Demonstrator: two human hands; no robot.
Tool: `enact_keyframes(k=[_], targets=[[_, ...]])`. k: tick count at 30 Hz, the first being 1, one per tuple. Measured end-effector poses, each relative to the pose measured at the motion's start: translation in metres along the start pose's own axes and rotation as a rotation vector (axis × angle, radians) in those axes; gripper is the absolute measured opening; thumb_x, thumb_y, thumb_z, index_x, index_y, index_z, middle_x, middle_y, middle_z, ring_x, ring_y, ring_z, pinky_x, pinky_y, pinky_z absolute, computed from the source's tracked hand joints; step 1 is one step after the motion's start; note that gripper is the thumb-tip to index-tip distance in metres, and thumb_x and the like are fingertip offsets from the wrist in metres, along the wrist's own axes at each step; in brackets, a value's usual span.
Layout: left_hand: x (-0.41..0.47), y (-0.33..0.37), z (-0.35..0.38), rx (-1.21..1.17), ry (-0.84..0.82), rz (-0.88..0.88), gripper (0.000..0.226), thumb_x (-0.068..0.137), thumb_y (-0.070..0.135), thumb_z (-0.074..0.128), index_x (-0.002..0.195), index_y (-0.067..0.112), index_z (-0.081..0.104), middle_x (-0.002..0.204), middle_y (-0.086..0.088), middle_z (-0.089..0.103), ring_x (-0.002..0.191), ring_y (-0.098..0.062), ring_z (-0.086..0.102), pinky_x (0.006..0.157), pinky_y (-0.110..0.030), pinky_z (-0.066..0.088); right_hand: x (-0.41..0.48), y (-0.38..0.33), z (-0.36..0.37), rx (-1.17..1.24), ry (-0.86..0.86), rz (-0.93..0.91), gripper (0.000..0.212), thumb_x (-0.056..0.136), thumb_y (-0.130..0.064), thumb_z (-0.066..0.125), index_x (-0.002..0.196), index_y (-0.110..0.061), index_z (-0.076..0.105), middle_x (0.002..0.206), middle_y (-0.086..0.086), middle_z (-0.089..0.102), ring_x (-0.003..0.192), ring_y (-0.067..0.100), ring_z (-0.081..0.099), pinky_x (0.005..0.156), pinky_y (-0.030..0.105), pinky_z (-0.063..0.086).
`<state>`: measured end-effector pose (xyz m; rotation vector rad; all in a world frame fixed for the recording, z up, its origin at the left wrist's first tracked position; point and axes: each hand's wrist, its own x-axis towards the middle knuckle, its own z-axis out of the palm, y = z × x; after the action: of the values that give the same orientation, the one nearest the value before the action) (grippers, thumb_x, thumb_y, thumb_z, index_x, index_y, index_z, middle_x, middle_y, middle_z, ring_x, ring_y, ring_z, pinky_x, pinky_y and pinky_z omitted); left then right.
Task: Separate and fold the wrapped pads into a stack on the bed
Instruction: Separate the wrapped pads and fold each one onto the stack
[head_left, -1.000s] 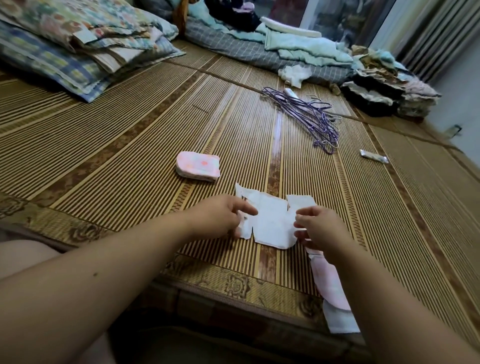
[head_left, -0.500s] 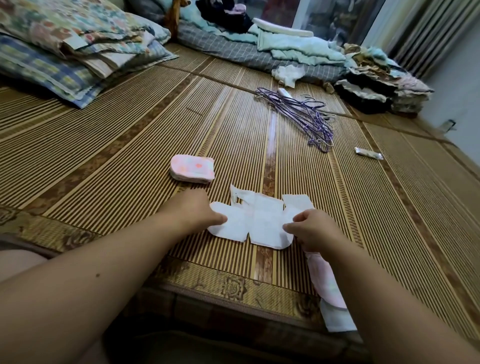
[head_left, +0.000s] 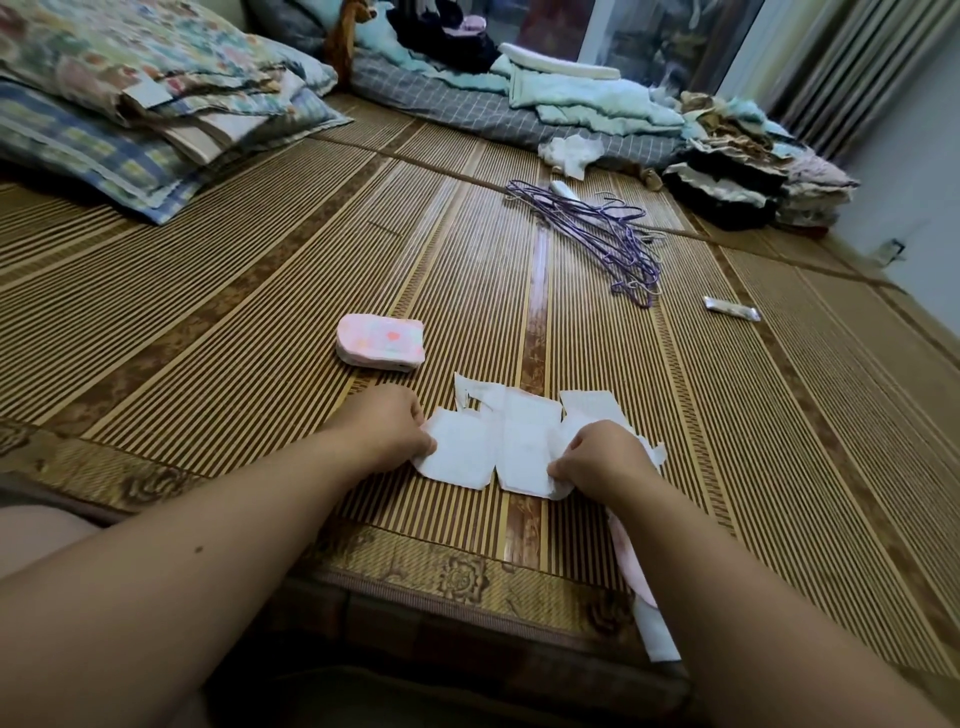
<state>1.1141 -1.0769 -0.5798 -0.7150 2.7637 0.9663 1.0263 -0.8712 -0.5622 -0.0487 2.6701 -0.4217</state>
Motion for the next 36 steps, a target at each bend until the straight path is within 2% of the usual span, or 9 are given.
enact_keyframes(k=[4,11,16,20,23,27,31,33,36], targets=[[-0.002,-0.002,0.0,-0.194,0.012,0.021,0.018,0.074,0.027,0.074,0.073,0.02,0.058,0.075,0.004,0.062,0.069,-0.013,0.057,0.054,-0.028,0.038,-0.005,0.005,0.001,0.34,0.105,-0.071,0.003,0.073,-0.008,0.062,0.074,-0.01,0.06,0.074,0.008,0.061,0.07,0.025,0.057,0.067,0.036,0.048],[-0.009,-0.001,0.005,-0.482,-0.114,-0.046,0.014,0.08,0.014,0.07,0.088,0.021,0.062,0.087,0.0,0.068,0.078,-0.018,0.067,0.06,-0.031,0.055,-0.026,-0.019,0.0,0.751,0.023,-0.226,0.039,0.076,-0.008,0.073,0.107,-0.022,0.053,0.092,0.006,0.062,0.075,0.023,0.069,0.065,0.041,0.061],[-0.011,-0.003,0.004,-0.595,-0.127,-0.082,0.014,0.085,0.006,0.062,0.092,0.017,0.068,0.089,-0.009,0.072,0.082,-0.027,0.07,0.075,-0.043,0.059,-0.036,-0.048,0.017,0.69,-0.101,-0.282,0.045,0.081,-0.007,0.07,0.12,-0.022,0.053,0.096,0.008,0.065,0.078,0.02,0.068,0.064,0.036,0.061],[-0.012,-0.003,0.003,-0.685,-0.139,-0.132,0.019,0.088,0.009,0.052,0.091,0.009,0.07,0.08,-0.012,0.072,0.059,-0.021,0.063,0.051,-0.032,0.05,-0.04,-0.058,0.034,0.622,-0.204,-0.276,0.05,0.083,-0.005,0.066,0.13,-0.021,0.052,0.105,0.015,0.067,0.087,0.026,0.069,0.073,0.044,0.06],[-0.011,-0.002,0.004,-0.757,-0.133,-0.182,0.025,0.087,0.03,0.057,0.089,0.008,0.07,0.073,-0.008,0.072,0.056,-0.017,0.063,0.049,-0.026,0.046,-0.038,-0.056,0.04,0.58,-0.23,-0.275,0.044,0.086,-0.008,0.061,0.128,-0.021,0.056,0.113,0.012,0.065,0.094,0.026,0.067,0.079,0.046,0.059],[-0.01,0.002,0.005,-0.398,-0.104,-0.025,0.019,0.073,0.026,0.071,0.086,0.014,0.073,0.078,-0.004,0.073,0.071,-0.02,0.068,0.061,-0.035,0.055,-0.035,-0.048,0.039,0.633,-0.212,-0.278,0.037,0.088,-0.007,0.061,0.123,-0.019,0.06,0.109,0.005,0.068,0.093,0.021,0.067,0.081,0.044,0.058],[-0.008,0.011,0.007,-0.193,-0.057,0.057,0.027,0.073,0.01,0.061,0.097,0.018,0.072,0.089,-0.001,0.072,0.078,-0.016,0.066,0.07,-0.036,0.057,-0.029,-0.035,0.035,0.521,0.05,-0.297,0.043,0.081,-0.017,0.07,0.122,-0.021,0.059,0.112,-0.001,0.064,0.092,0.014,0.062,0.078,0.033,0.054],[-0.007,0.012,0.002,-0.341,-0.053,0.138,0.028,0.081,0.01,0.059,0.103,0.022,0.069,0.091,0.003,0.071,0.076,-0.012,0.067,0.063,-0.03,0.055,-0.025,-0.03,0.034,0.538,0.111,-0.303,0.059,0.076,-0.023,0.075,0.13,-0.024,0.051,0.117,-0.004,0.056,0.093,0.012,0.056,0.075,0.029,0.048],[-0.006,0.012,-0.016,-0.673,-0.07,0.215,0.019,0.087,0.011,0.06,0.098,0.025,0.068,0.088,-0.001,0.073,0.075,-0.013,0.071,0.063,-0.028,0.058,-0.018,-0.031,0.028,0.816,-0.12,-0.322,0.075,0.073,-0.022,0.079,0.137,-0.024,0.04,0.118,-0.006,0.057,0.097,0.015,0.062,0.074,0.027,0.047]])
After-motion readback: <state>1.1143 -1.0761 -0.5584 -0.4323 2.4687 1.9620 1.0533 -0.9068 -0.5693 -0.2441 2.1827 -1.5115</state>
